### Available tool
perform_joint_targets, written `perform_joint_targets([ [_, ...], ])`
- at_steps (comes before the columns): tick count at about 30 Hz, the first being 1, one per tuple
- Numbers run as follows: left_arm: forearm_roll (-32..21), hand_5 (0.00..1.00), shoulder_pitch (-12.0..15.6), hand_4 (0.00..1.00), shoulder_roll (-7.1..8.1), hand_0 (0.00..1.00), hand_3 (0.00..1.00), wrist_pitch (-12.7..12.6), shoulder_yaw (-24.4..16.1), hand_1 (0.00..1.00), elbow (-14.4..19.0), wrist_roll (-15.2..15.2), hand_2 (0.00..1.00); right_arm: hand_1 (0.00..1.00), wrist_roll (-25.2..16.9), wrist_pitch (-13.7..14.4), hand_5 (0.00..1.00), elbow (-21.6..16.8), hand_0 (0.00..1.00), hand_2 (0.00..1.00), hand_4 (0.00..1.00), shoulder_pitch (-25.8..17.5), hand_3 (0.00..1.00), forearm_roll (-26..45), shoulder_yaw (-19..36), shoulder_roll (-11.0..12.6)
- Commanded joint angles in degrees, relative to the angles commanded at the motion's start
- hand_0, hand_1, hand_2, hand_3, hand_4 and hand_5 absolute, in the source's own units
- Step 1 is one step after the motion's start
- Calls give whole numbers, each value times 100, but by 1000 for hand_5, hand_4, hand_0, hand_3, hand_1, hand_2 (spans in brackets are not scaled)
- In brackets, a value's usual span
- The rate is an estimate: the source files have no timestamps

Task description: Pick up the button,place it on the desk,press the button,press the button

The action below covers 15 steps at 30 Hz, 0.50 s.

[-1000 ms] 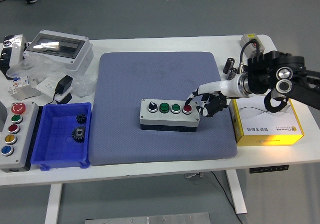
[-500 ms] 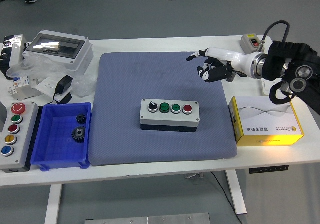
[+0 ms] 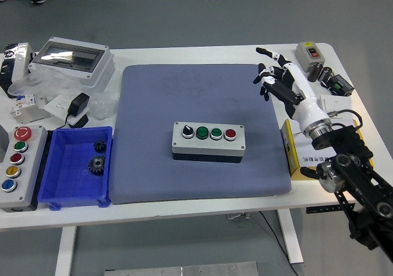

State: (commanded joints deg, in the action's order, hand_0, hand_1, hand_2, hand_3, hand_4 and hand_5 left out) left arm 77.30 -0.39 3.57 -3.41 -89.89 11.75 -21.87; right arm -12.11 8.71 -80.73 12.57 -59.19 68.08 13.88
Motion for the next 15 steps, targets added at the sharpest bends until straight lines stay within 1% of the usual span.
perform_joint_targets([
  [3, -1, 316, -9, 687, -11, 693, 662, 0, 1, 641, -1, -3, 601, 551, -381, 81, 353, 80, 499, 640, 529, -255, 714, 200, 46, 23],
  [4, 4, 313, -11, 681, -12, 693, 662, 1, -1, 641, 0, -6, 602, 717, -520, 92, 382, 120, 681, 744, 598, -312, 753, 266, 57, 21],
  [6, 12, 313, -11, 681, -10, 693, 662, -3, -11, 641, 2, -11, 602, 717, -684, 99, 382, 182, 681, 744, 598, -370, 753, 365, 57, 9],
  [9, 20, 313, -12, 681, -3, 693, 662, -7, -16, 641, 6, -21, 602, 717, -790, 91, 382, 261, 681, 744, 598, -402, 753, 505, 16, -5],
  [10, 16, 321, -12, 683, -2, 693, 658, -9, -13, 642, 6, -21, 599, 858, -806, 84, 954, 280, 907, 880, 998, -403, 874, 543, 4, -8],
  [15, -22, 321, -22, 683, -15, 693, 658, -18, 9, 642, 7, -26, 599, 858, -844, 49, 954, 368, 907, 880, 998, -388, 874, 734, -43, -4],
])
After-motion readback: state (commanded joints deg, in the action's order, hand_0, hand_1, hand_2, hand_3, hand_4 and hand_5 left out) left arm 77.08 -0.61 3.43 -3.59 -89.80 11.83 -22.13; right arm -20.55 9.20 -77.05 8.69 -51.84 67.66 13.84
